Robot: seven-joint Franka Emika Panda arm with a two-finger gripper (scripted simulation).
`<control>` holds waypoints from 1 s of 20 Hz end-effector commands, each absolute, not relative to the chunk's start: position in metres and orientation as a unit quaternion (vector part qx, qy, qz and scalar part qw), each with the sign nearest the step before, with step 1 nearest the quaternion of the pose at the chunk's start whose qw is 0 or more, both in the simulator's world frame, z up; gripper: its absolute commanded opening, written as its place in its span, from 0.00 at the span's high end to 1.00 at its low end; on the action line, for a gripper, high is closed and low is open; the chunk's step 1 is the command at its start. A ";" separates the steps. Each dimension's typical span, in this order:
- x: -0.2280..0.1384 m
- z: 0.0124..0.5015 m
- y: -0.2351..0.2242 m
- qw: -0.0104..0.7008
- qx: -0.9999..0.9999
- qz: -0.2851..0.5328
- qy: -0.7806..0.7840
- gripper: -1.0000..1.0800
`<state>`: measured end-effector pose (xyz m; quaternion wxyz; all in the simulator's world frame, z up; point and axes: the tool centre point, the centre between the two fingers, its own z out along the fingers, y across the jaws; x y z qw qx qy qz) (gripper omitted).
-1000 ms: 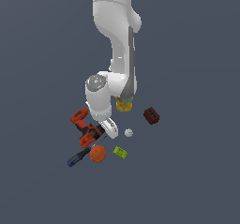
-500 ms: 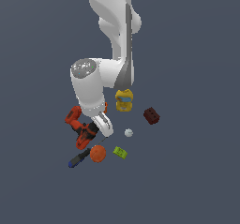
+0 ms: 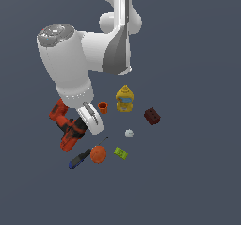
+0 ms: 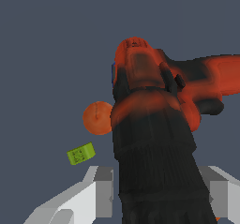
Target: Pick up a designated object from a clutter of objects.
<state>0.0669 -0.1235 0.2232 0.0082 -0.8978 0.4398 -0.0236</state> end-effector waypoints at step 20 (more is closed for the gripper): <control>0.120 0.359 -0.157 0.009 -0.898 -0.027 0.439 1.00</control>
